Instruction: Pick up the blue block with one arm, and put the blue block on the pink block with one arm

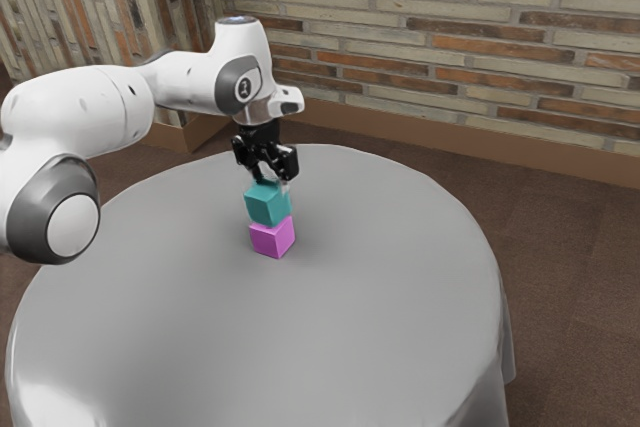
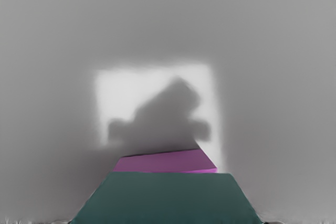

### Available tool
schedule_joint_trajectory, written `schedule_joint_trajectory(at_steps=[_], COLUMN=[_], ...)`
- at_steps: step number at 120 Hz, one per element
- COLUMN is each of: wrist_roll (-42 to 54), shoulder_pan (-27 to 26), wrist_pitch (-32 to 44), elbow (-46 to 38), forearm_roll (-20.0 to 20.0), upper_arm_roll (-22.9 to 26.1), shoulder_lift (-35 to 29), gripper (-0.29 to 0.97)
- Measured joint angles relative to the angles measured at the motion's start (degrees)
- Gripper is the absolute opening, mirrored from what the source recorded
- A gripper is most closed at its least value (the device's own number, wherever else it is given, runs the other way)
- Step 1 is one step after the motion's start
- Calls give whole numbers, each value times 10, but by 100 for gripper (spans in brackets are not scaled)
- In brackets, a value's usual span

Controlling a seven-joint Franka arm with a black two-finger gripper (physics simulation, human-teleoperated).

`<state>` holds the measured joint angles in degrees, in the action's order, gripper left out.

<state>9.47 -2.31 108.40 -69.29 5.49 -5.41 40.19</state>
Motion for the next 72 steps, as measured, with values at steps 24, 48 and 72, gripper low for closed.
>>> schedule_joint_trajectory(at_steps=[24, 48, 72], wrist_roll=[10, 8, 3], shoulder_pan=[1, 15, 59], wrist_pitch=[-7, -9, -99], elbow=[-22, -280, -282], forearm_roll=[7, 9, 9], upper_arm_roll=[-5, -4, -3], shoulder_lift=[-25, -318, -445], gripper=[58, 63, 64])
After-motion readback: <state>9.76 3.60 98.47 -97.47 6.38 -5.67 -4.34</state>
